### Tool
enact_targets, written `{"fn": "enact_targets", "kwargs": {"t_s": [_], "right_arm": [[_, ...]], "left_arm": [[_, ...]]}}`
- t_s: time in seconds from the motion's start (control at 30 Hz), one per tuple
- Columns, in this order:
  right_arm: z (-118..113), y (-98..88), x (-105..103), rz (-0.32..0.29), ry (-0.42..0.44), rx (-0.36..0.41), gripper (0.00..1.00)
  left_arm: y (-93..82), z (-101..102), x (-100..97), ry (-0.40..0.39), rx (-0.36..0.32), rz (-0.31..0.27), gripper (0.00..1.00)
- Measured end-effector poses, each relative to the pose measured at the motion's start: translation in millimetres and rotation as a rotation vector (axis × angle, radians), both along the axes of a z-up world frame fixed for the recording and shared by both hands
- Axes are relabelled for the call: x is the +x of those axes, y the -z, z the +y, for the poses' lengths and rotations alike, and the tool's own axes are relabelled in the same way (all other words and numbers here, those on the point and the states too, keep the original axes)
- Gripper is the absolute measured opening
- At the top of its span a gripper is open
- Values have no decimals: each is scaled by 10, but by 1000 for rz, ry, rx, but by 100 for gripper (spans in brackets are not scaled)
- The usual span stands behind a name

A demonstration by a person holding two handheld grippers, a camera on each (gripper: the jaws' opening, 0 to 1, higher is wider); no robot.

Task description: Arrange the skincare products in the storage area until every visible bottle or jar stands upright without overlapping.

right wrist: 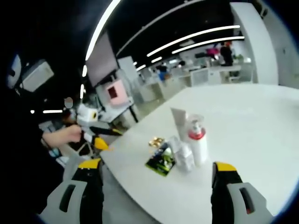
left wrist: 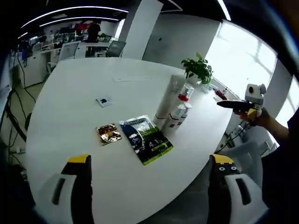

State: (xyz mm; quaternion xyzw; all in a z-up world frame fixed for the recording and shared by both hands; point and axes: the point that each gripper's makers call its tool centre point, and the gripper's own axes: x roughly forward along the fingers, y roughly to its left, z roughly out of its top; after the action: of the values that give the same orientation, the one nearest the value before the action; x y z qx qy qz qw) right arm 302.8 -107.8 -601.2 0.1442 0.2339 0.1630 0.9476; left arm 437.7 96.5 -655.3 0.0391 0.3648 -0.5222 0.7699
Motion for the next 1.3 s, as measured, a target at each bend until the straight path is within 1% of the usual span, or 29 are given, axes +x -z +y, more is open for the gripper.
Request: {"fn": "enact_targets", "kwargs": {"t_s": [0.17,0.23,0.33,0.47,0.6,0.7,0.83,0.97,1.07,1.2,1.3], "right_arm": [[27,-15,-75,-5,9,4,99],[41,-7,-105,0,5,-6,99],[32,17,-137,7,3,-20,99],[14,19,-144,4,14,-14,99],[34,18,-136,4,13,-15,99],[53,21,-136,5,7,-16,99],[43,30,-148,10,13,-17,99],[16,36,-145,11,29,-5,99],[-14,50,-135,18,24,-13,99],[-82,64,-98,15,50,2,99],[-79,101,-74,25,50,1,99]], "left_arm": [[-27,112,-43,-3,23,-10,99],[-31,123,-48,-1,27,-6,99],[-73,131,-42,-7,23,-9,99],[-99,138,-43,-1,30,-20,99],[-101,127,-56,3,27,-15,99],[-66,93,-49,13,39,-18,99],[-36,36,44,15,51,-26,99],[-76,-20,146,15,47,-37,99],[-88,-69,208,18,44,-37,99],[-95,-158,321,38,59,-54,99],[-89,-204,404,41,59,-57,99]]}}
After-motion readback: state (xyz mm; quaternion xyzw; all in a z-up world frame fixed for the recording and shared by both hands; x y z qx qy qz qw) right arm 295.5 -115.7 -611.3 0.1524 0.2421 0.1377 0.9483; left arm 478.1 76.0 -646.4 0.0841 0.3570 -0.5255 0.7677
